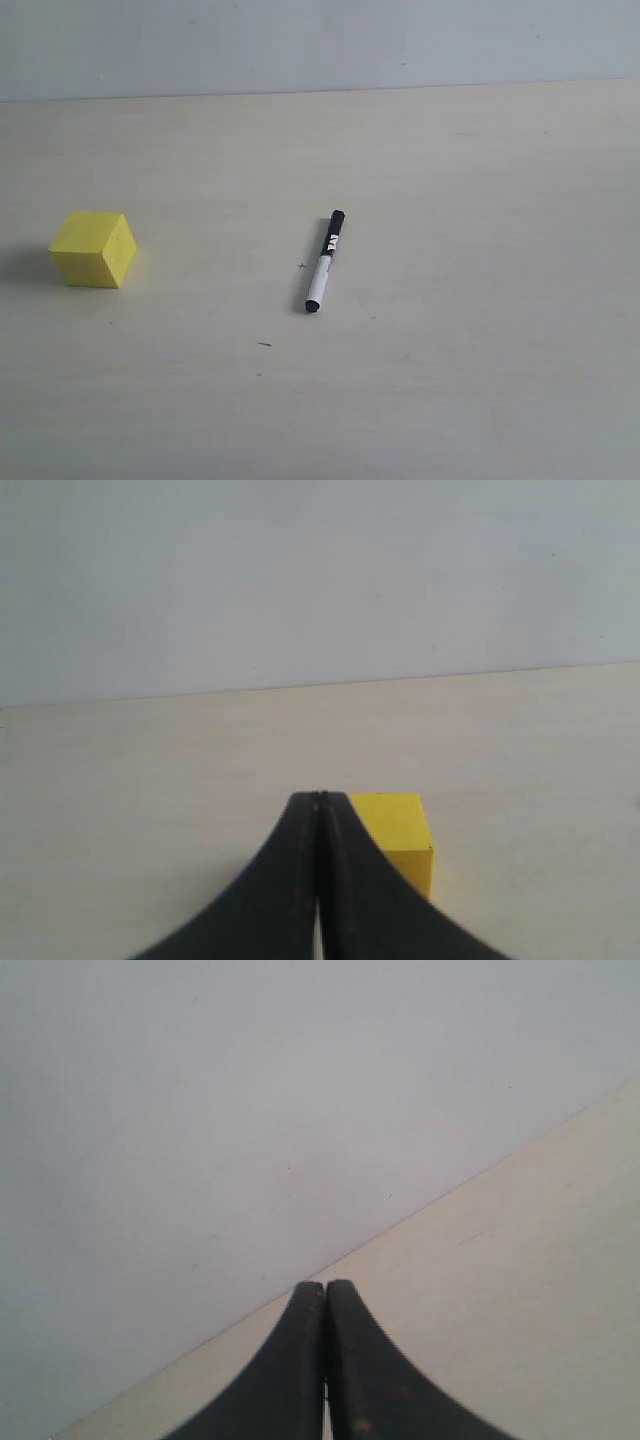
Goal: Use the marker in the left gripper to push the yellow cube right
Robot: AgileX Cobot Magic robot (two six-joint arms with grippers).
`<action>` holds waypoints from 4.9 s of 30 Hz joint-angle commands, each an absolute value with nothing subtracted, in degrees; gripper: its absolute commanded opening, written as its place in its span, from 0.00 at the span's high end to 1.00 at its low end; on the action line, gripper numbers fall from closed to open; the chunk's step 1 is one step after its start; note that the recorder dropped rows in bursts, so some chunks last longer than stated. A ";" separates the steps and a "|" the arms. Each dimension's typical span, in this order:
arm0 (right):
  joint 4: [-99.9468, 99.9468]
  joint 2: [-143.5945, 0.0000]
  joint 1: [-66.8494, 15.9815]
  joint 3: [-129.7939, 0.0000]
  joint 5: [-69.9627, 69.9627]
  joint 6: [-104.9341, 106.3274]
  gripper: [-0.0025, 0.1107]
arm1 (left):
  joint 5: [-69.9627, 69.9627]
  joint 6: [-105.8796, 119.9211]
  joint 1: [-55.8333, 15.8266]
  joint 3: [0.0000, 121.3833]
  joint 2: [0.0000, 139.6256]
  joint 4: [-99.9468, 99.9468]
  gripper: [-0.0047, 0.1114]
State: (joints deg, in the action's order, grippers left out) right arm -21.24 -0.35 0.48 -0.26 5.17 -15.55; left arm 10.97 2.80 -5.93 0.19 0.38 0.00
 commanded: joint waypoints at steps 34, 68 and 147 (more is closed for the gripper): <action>-20.92 0.00 0.73 0.00 5.02 -15.06 0.98 | -40.33 -38.10 -5.75 0.00 0.00 -2.61 0.96; -21.04 0.00 0.73 0.00 5.02 -15.06 0.98 | 5.26 -39.40 -5.86 26.82 21.79 -19.78 0.96; -21.03 0.00 0.73 0.00 5.02 -15.06 0.98 | 62.22 -25.68 -43.94 106.54 134.00 3.10 0.50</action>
